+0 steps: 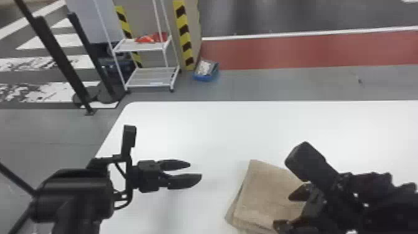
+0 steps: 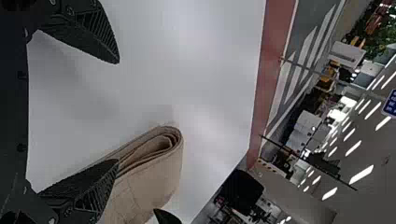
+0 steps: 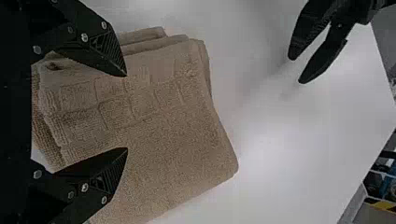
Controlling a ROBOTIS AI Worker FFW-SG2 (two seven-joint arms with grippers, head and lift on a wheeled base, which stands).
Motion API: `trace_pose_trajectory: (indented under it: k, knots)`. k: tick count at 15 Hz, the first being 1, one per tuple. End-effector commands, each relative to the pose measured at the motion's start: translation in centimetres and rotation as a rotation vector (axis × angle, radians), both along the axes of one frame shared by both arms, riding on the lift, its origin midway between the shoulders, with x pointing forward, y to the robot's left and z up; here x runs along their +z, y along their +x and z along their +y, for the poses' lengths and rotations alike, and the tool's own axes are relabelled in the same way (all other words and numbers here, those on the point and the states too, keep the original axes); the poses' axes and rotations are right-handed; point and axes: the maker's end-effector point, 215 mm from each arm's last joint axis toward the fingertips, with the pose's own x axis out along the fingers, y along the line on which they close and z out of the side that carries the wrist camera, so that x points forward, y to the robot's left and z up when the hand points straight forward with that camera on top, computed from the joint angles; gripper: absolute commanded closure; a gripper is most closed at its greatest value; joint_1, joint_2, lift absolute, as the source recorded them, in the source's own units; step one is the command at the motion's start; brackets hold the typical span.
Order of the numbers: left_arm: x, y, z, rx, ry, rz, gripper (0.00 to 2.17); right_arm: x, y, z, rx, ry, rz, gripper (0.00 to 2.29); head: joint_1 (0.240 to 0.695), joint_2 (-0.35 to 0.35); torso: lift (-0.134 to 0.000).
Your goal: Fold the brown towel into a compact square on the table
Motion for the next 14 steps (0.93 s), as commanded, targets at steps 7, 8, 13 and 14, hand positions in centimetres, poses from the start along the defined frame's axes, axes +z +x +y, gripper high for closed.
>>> trace_pose_trajectory:
  k: [7,8,13,14]
  knots:
    - [-0.2,-0.1,-0.3,-0.003,0.001,0.003,0.14,-2.1,3.4,-2.8,0.161,-0.228,-0.108,0.38,0.695,0.157,-0.124]
    - [-0.2,-0.1,-0.4,-0.004,0.001,0.003,0.14,-2.3,4.0,-3.1,0.205,-0.251,-0.128,0.38,0.695,0.149,-0.124]
    - [-0.2,-0.1,-0.1,0.002,-0.001,0.005,0.14,-2.2,6.5,-5.5,0.215,-0.269,-0.149,0.38,0.695,0.108,-0.124]
    - [-0.1,0.0,0.0,0.003,0.001,0.002,0.14,-0.7,7.0,-5.7,0.180,-0.223,-0.166,0.38,0.695,0.103,-0.124]
